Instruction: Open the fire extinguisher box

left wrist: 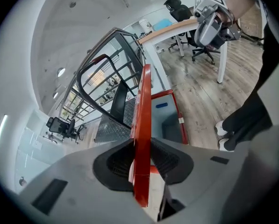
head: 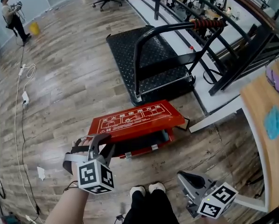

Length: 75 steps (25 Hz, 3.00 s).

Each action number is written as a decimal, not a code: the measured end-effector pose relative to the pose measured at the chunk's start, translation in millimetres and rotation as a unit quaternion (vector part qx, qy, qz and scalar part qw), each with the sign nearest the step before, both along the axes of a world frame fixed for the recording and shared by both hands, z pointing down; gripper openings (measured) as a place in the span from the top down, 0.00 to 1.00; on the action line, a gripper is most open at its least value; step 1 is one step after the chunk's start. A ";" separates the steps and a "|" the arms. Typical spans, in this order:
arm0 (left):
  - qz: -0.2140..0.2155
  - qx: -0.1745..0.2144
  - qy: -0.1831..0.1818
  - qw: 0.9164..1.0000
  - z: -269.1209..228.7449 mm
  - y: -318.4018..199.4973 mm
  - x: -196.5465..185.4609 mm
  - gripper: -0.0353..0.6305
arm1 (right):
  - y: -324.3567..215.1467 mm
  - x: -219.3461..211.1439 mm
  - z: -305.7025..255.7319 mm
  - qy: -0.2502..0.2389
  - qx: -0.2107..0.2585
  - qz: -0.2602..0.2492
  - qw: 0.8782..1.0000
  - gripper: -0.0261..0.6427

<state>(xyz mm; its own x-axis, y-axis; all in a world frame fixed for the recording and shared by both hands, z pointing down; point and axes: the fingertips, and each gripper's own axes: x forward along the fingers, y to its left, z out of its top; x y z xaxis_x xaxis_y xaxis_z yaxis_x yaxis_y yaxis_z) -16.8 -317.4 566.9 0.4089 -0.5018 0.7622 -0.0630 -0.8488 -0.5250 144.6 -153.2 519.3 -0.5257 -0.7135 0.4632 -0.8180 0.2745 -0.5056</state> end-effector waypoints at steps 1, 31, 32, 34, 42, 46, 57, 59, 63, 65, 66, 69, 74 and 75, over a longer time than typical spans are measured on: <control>0.001 -0.004 -0.002 1.000 -2.0 -2.7 0.1 0.78 | -1.1 -0.6 -2.9 0.000 0.001 0.001 1.000 0.94; -0.011 -0.086 0.022 0.996 -37.9 -84.7 1.9 0.79 | -103.6 -49.2 -67.3 0.012 0.041 -0.084 0.996 0.94; -0.015 -0.089 0.023 0.996 -38.1 -87.6 1.1 0.79 | -108.8 -48.4 -68.7 0.011 0.041 -0.090 0.995 0.94; -0.020 -0.097 0.027 0.995 -39.1 -94.1 0.6 0.79 | -119.9 -45.1 -70.3 0.011 0.039 -0.101 0.994 0.94; -0.016 -0.114 0.055 0.992 -40.4 -113.5 3.3 0.79 | -163.0 -30.3 -70.5 0.006 0.036 -0.124 0.992 0.94; -0.015 -0.125 0.067 0.990 -40.2 -128.0 3.6 0.79 | -179.8 -27.8 -67.7 0.003 0.035 -0.133 0.990 0.94; -0.013 -0.161 0.071 0.984 -35.9 -146.7 2.7 0.79 | -212.4 -11.3 -71.9 0.010 0.044 -0.160 0.986 0.94; -0.017 -0.162 0.075 0.984 -35.9 -146.1 2.9 0.79 | -216.5 -8.7 -73.3 0.010 0.046 -0.161 0.986 0.94; -0.018 -0.160 0.070 0.984 -36.6 -143.9 3.4 0.79 | -219.1 -10.7 -74.1 0.007 0.045 -0.162 0.986 0.94; -0.016 -0.161 0.069 0.984 -36.5 -145.2 3.8 0.79 | -220.4 -14.2 -72.7 0.005 0.044 -0.163 0.986 0.94; -0.016 -0.162 0.070 0.984 -36.0 -145.9 3.8 0.79 | -221.1 -16.0 -71.4 0.005 0.043 -0.164 0.986 0.94; -0.015 -0.168 0.074 0.983 -33.7 -149.4 3.4 0.79 | -223.8 -21.7 -66.4 -0.001 0.036 -0.158 0.987 0.94; -0.009 -0.179 0.089 0.980 -30.3 -160.0 3.3 0.79 | -226.8 -32.3 -63.6 -0.002 0.030 -0.149 0.988 0.94; -0.007 -0.180 0.094 0.979 -30.2 -163.6 3.1 0.79 | -228.0 -33.2 -63.0 -0.002 0.029 -0.147 0.989 0.94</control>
<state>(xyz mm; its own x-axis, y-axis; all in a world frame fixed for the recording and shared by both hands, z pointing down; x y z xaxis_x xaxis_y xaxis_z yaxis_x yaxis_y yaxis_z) -13.7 -481.0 536.7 0.5536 -0.2207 0.8031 -0.1432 -0.9751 -0.1692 111.4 -381.2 456.3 -0.7160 -0.5549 0.4235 -0.6967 0.5292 -0.4844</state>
